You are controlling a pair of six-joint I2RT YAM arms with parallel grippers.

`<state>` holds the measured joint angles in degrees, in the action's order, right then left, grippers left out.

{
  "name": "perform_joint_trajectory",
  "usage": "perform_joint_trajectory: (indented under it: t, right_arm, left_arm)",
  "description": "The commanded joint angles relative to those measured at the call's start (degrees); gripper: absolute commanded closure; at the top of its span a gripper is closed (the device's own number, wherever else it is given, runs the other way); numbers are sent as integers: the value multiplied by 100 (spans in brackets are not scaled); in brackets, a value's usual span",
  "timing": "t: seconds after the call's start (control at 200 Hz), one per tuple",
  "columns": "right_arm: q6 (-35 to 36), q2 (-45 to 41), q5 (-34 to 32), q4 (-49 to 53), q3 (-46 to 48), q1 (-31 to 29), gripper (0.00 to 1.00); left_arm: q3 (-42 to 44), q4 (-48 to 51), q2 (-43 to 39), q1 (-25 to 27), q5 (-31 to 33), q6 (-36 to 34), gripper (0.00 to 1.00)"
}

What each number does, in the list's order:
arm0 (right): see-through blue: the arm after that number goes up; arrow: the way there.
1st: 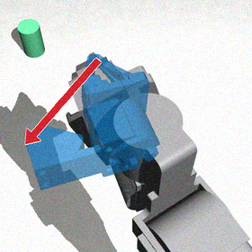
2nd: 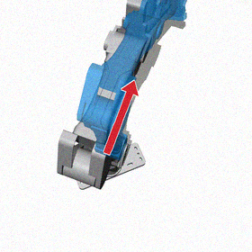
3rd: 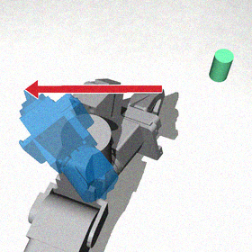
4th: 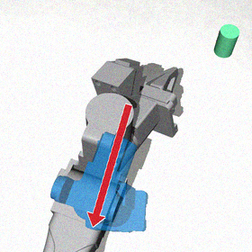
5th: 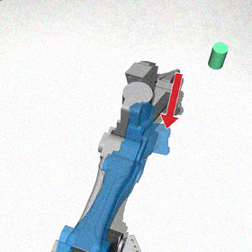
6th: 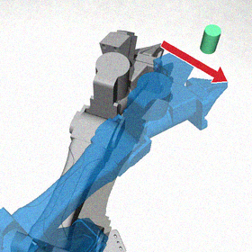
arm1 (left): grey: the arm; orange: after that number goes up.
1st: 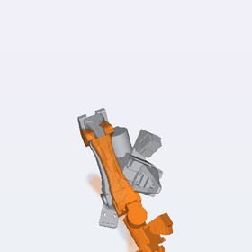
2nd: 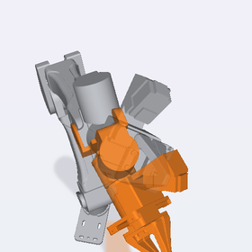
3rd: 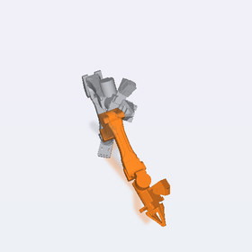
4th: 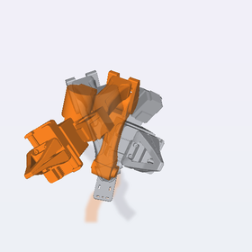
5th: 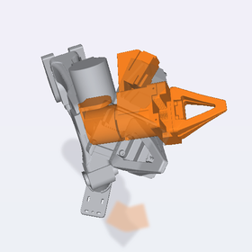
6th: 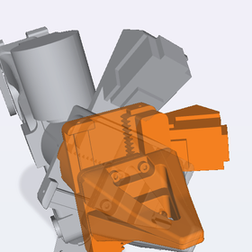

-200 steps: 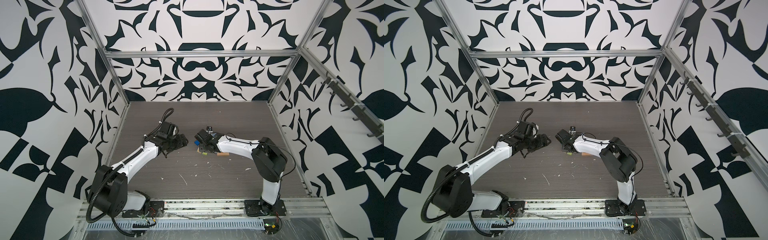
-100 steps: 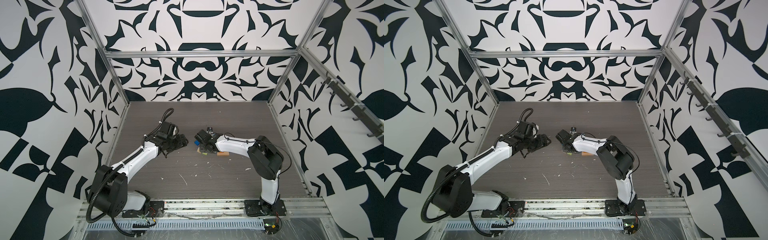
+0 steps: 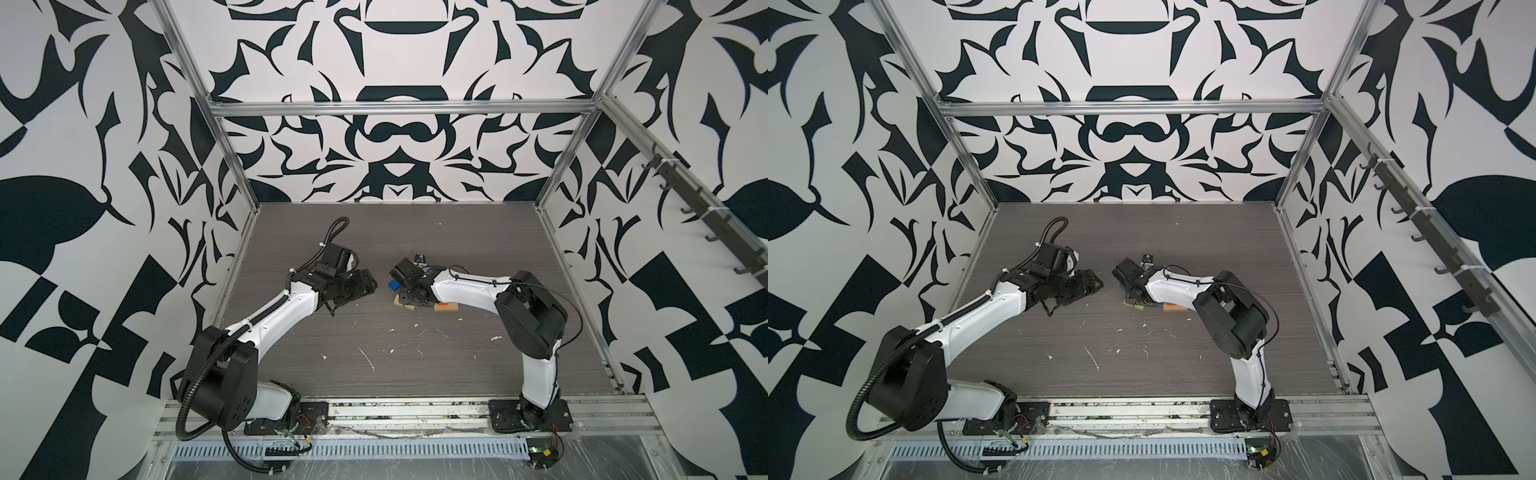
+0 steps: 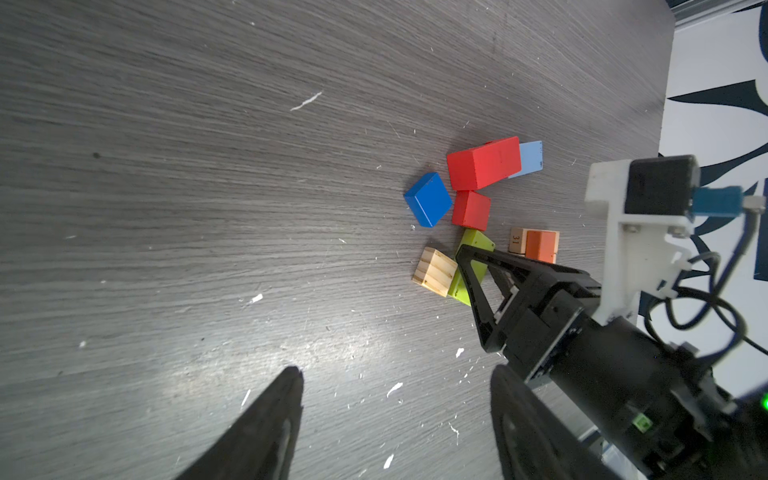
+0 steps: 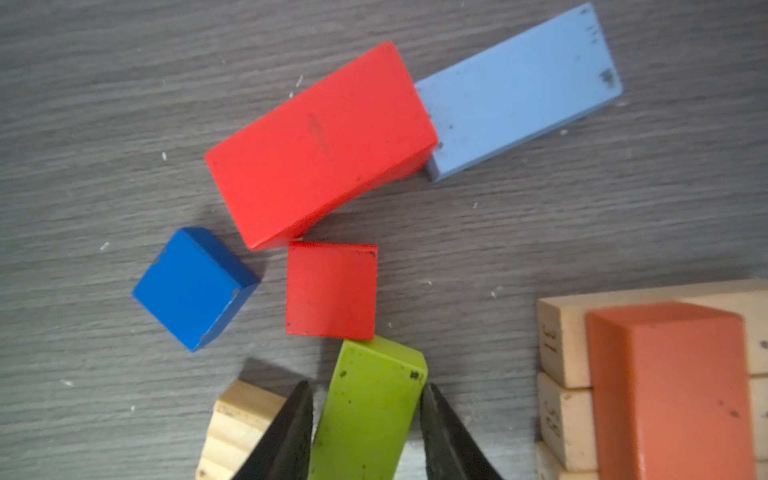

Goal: Build the wood block tower
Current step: 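Lower the right gripper around the green block and close on it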

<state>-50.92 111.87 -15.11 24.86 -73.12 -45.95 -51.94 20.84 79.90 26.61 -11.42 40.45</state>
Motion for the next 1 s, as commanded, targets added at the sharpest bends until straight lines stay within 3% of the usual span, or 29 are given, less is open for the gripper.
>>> perform_joint_trajectory:
  t: [0.0, 0.385, 0.73, 0.995]
  right_arm:
    - [-76, 15, 62, -12, -56, 16, 55]
    - [-41, -7, 86, 55, 60, 8, 57]
    - [123, -220, -23, 170, 36, 8, 74]
    - [619, -831, -172, 365, -22, 8, 79]
  left_arm:
    - [-66, 80, 58, -36, -45, -6, 26]
    - [-31, -13, 135, -38, -83, 79, 27]
    - [-61, -186, 351, -41, -359, 218, 27]
    - [-186, -342, 498, 61, -563, 296, 26]
